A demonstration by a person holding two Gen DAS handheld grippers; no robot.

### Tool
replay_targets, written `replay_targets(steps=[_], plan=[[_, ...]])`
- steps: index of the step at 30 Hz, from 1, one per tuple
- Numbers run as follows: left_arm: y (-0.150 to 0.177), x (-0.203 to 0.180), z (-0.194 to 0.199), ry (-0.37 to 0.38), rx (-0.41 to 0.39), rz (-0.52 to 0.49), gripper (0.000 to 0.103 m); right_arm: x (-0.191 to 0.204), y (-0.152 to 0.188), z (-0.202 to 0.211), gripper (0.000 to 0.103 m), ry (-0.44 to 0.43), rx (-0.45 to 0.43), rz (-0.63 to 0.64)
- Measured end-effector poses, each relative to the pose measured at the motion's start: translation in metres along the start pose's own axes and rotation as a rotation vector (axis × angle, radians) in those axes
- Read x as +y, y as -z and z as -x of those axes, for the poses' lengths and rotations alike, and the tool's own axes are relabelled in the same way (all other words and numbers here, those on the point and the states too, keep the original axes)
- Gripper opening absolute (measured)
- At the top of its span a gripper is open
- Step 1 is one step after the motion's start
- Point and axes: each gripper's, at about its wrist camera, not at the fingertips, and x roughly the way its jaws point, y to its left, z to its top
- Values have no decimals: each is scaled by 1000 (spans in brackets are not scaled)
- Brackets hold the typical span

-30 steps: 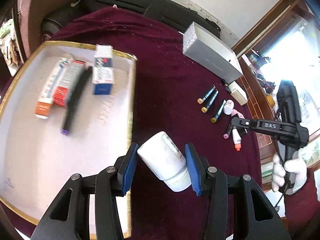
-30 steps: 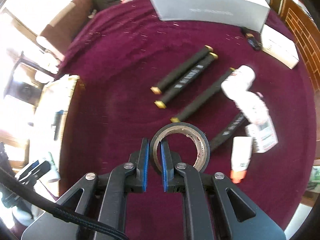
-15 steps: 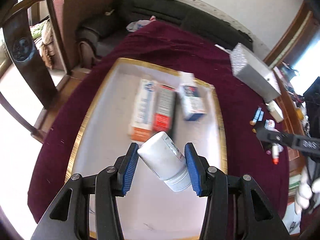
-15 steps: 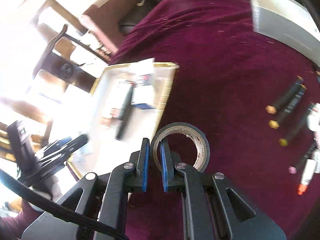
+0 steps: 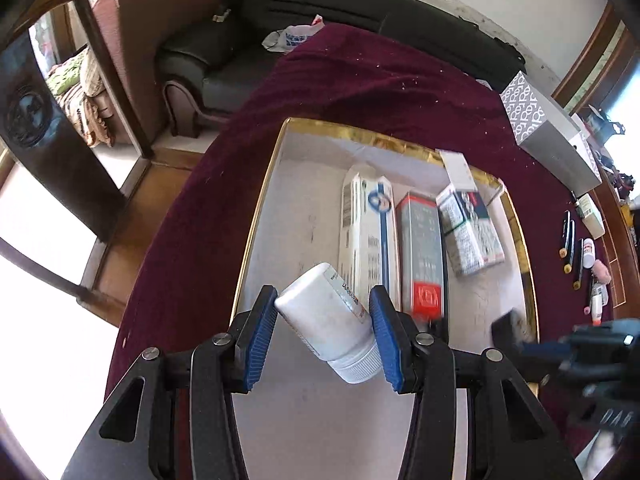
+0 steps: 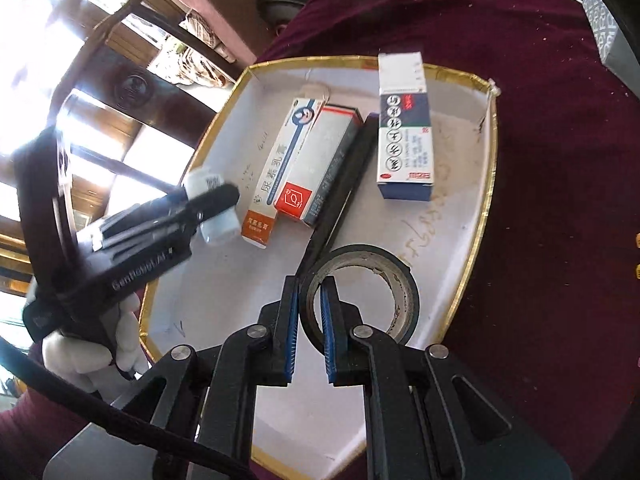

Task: Organize objects
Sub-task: 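Lower the pill bottle and tape roll into the tray and open both tools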

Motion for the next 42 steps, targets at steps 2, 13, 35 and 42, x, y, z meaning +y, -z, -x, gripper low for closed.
replay_targets(steps=[2,13,35,42], plan=[[-11,-1,-6,0,1,-12,42,-1,-2,-4,9,5,4,-9],[-43,-8,-38,-20,14,-72,34,-17,-7,-14,9,47,16,-56],[-30,23,20,75,-3,174,45,-16,-17,3,30,112,-38,-20],[-4,35,48,54,-28,286,46,-34,-2,31,41,62,-104,-104]])
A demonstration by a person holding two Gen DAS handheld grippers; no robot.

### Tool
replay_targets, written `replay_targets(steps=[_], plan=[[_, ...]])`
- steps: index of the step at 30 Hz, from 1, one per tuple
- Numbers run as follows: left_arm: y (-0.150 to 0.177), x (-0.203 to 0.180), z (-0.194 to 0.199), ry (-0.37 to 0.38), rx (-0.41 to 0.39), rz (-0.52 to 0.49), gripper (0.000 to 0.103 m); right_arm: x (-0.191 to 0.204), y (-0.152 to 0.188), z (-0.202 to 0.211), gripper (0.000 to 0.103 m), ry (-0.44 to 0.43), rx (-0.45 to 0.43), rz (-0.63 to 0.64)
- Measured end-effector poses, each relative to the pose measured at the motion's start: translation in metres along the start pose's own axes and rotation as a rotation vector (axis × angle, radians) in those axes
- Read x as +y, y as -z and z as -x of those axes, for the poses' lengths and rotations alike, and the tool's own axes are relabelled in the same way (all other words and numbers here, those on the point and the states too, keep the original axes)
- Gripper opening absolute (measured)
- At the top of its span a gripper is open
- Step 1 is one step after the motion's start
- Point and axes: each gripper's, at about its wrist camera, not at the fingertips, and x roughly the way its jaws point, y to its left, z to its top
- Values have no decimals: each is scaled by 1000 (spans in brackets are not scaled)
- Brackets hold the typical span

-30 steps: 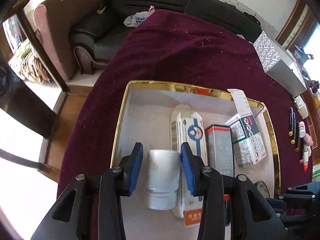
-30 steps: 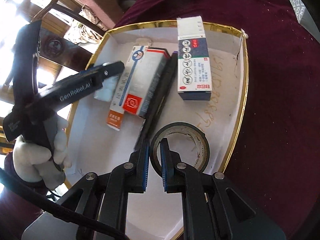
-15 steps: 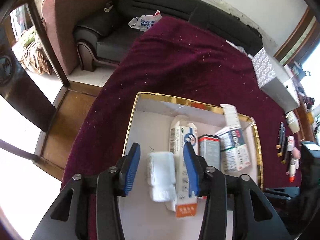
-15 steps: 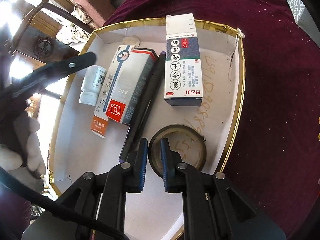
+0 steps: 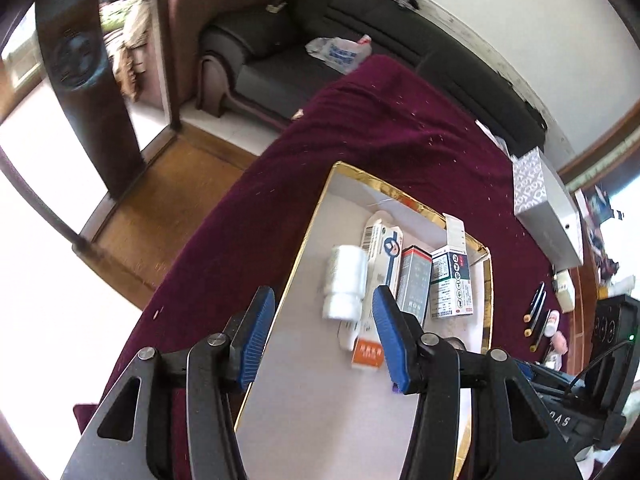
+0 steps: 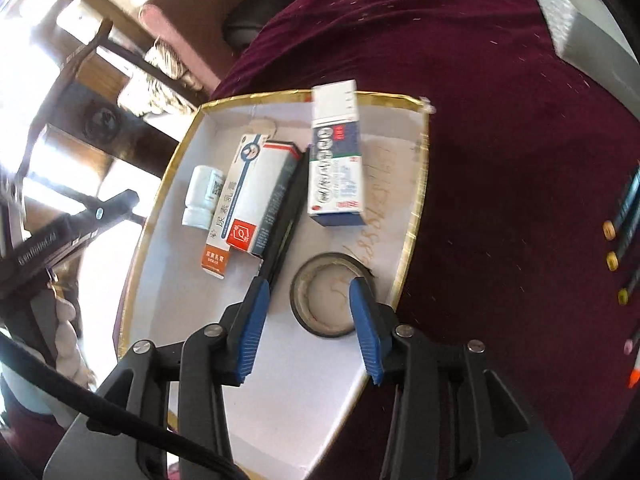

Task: Organize objects
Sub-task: 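Lower the pill bottle and tape roll into the tray and open both tools, then move both tools back over the remaining items on the cloth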

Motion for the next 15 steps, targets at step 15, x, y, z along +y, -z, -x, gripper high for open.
replay_targets(steps=[15], plan=[[47,-40,23,25,-7,62,46,-84,39,52,48,-59,-79,-213]])
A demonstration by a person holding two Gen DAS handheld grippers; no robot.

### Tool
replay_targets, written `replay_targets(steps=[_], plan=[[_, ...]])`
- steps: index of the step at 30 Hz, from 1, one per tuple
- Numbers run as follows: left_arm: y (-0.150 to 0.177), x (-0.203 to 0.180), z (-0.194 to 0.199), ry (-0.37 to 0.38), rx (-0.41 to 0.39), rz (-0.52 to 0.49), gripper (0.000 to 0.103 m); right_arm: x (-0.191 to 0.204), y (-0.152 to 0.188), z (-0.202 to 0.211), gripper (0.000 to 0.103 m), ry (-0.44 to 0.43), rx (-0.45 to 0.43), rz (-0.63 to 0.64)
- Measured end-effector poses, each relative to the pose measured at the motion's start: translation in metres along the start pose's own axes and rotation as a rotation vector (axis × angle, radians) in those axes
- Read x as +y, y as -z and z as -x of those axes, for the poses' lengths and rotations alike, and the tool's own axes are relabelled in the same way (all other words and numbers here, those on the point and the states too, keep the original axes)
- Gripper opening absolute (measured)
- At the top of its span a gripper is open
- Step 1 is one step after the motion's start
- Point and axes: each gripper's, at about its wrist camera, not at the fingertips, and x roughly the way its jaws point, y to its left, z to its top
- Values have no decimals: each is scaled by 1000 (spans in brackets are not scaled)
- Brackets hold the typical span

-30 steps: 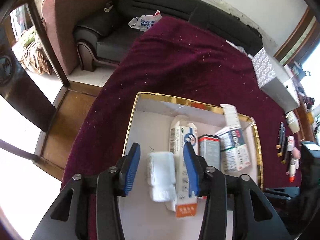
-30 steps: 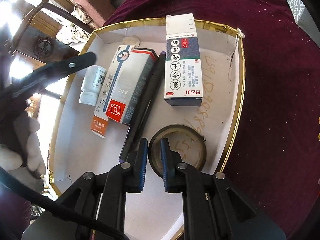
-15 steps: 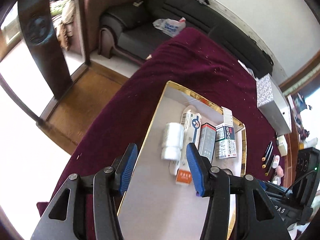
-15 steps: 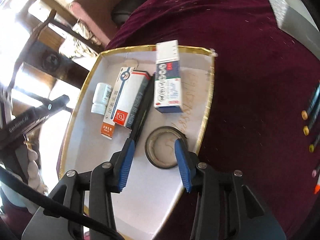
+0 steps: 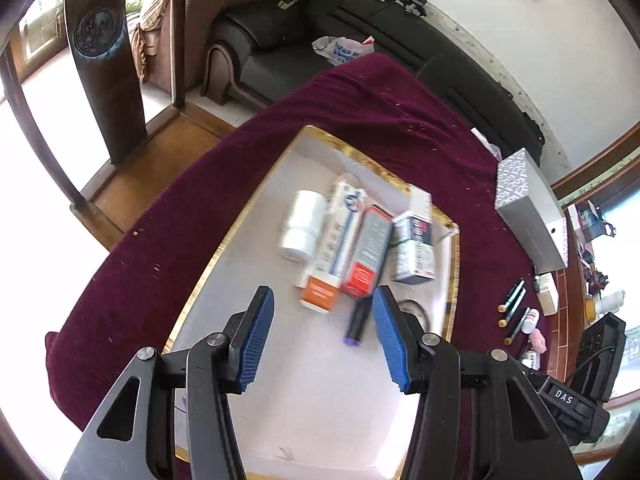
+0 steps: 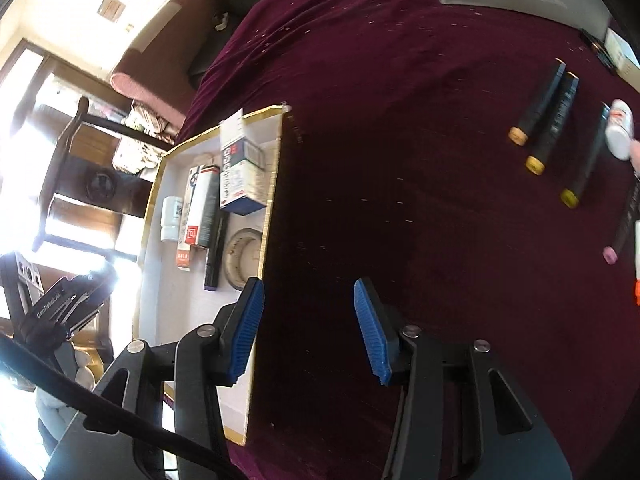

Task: Organize objects
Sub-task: 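Move both tools back over the remaining items on the cloth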

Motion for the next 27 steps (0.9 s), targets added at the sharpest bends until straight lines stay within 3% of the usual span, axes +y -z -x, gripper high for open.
replay_targets(steps=[12,18,22,27], plan=[[43,-11,22,-46,16,28,46,-25,5,12,51,-67,-9,-25],[62,-15,21,-67,6,22,46,-46,13,25,51,-57,-23,-20],[74,-50,2,-30,42,-35,46,-86,15,48,51,-18,-70,-104],[85,-117,-17,35,73,-190,46,-133,21,80,51,54,-121,-182]])
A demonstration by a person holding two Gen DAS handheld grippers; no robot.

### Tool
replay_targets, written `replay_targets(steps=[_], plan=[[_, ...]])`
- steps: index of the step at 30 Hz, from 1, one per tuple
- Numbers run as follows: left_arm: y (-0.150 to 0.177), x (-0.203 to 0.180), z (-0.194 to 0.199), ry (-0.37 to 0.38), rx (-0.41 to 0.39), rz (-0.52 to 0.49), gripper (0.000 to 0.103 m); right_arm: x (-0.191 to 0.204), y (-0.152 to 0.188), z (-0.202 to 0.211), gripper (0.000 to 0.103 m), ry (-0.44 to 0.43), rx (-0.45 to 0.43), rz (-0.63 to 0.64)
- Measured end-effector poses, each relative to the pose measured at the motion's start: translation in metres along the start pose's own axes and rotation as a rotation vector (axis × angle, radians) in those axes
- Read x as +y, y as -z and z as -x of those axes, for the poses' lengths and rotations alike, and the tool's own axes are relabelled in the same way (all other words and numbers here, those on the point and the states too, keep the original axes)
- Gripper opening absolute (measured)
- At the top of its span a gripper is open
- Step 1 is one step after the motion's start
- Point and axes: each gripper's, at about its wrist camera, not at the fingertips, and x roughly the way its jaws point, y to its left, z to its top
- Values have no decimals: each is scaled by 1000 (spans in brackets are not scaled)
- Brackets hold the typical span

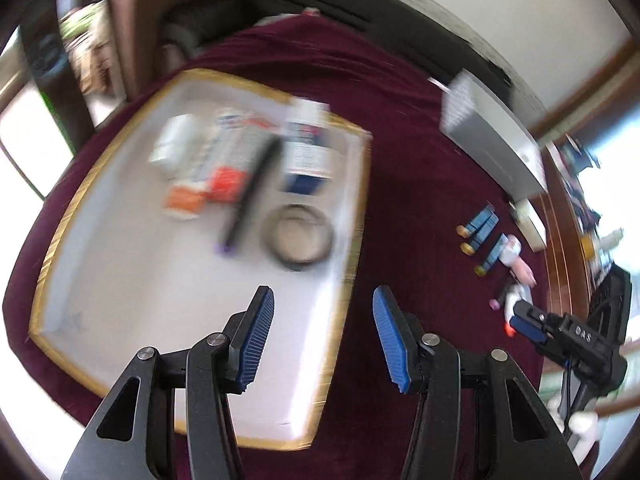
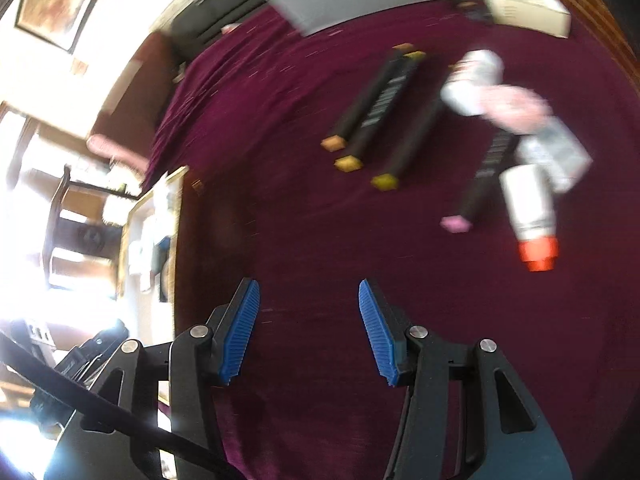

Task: Organize objects
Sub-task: 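Move both tools back over the remaining items on the cloth, then grasp the pink fluffy ball with the right tool while the left tool grasps the white-orange tube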

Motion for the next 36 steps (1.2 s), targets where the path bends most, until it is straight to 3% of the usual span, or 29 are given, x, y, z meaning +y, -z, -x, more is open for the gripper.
replay_targets(steps=[9,12,17,25,27,33,36], plan=[[6,-75,-22,91,46,-166,46,-80,-19,39,51,160,-88,-125],[18,-80,-26,92,73,-188,46,-95,-41,45,51,243,-121,-124],[32,-74,-23,80,87,-188,46,-99,-70,44,51,283,-145,-118],[39,-66,-7,0,21,-232,46,-74,-109,7,51,366,-93,13],[41,-63,-6,-5,19,-230,46,-71,-116,-6,56,382,-66,31],[45,-52,-7,-13,31,-208,46,-72,-114,-37,56,434,48,72],[44,-53,-7,-8,30,-214,46,-77,-105,-37,54,415,66,60]])
